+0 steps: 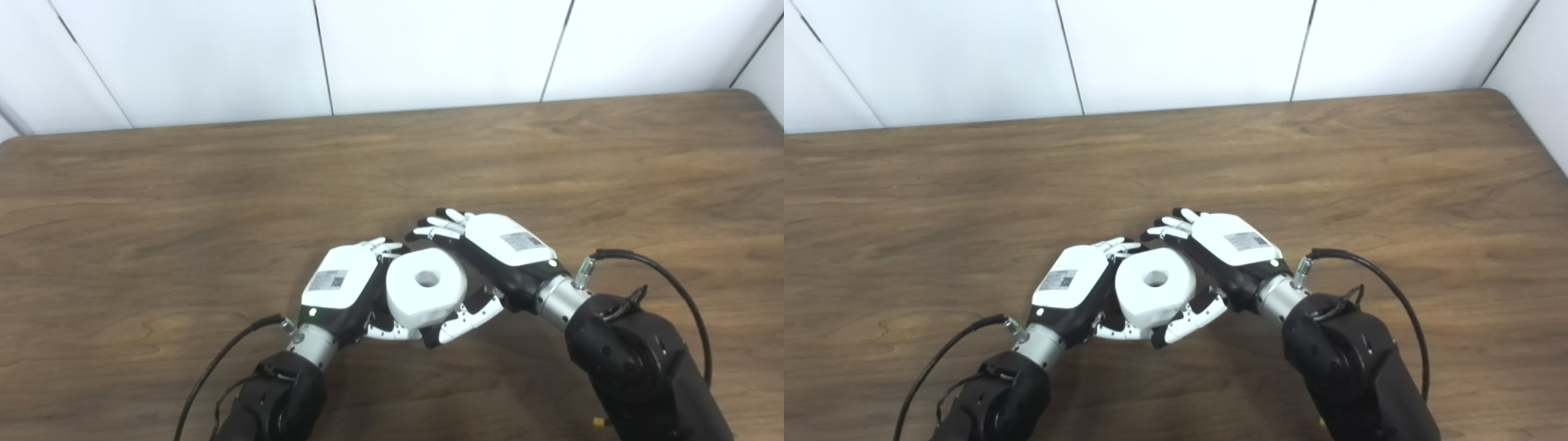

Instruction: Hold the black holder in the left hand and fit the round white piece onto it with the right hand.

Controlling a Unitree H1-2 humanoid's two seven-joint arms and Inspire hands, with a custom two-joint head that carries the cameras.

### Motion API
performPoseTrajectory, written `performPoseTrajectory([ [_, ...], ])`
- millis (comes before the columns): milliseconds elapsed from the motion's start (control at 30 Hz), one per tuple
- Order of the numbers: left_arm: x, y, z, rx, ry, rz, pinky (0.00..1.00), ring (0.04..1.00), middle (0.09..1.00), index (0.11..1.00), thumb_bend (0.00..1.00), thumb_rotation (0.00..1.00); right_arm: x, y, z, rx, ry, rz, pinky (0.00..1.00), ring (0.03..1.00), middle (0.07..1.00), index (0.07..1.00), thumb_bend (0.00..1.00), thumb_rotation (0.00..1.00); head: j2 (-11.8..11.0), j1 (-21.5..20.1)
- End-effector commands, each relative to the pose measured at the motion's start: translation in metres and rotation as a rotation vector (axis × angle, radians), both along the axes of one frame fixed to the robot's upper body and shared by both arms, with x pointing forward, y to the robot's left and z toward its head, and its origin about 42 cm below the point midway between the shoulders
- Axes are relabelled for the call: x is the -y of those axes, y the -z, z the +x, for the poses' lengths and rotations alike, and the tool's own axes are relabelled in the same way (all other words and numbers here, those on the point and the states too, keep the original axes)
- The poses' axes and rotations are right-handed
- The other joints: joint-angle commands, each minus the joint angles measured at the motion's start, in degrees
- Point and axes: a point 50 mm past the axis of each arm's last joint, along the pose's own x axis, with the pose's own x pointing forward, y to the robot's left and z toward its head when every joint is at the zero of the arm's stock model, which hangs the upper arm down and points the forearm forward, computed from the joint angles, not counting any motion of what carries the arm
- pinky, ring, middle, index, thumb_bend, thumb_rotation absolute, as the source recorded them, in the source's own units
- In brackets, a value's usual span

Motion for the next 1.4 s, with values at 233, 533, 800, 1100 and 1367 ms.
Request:
performPoseTrajectory([
  [233, -0.002, 0.014, -0.005, -0.094, 0.015, 0.037, 0.86, 0.893, 0.832, 0.49, 0.51, 0.06, 0.0, -0.012, 0.0, 0.069, -0.015, -0.009, 1.0, 1.0, 0.952, 0.906, 1.0, 0.46, -0.32, -0.22],
  [533, -0.003, 0.016, -0.004, -0.093, 0.011, 0.043, 0.86, 0.89, 0.829, 0.49, 0.52, 0.06, 0.006, -0.029, 0.001, 0.074, -0.012, -0.047, 1.0, 1.0, 0.986, 0.967, 1.0, 0.51, -0.59, -0.17],
  [800, -0.005, 0.017, -0.004, -0.102, 0.01, 0.038, 0.87, 0.892, 0.831, 0.49, 0.51, 0.06, 0.013, -0.049, 0.001, 0.116, 0.006, -0.036, 1.0, 1.0, 0.993, 0.984, 1.0, 0.53, -0.84, -0.05],
  [1100, -0.006, 0.018, -0.002, -0.108, 0.002, 0.04, 0.87, 0.886, 0.827, 0.49, 0.51, 0.06, 0.021, -0.064, 0.0, 0.145, 0.021, -0.024, 1.0, 1.0, 1.0, 1.0, 1.0, 0.51, -0.91, -0.06],
  [1367, -0.007, 0.019, -0.002, -0.118, -0.017, 0.039, 0.83, 0.875, 0.812, 0.49, 0.51, 0.06, 0.022, -0.069, -0.001, 0.17, 0.022, -0.033, 1.0, 1.0, 1.0, 1.0, 1.0, 0.54, -1.02, 0.09],
])
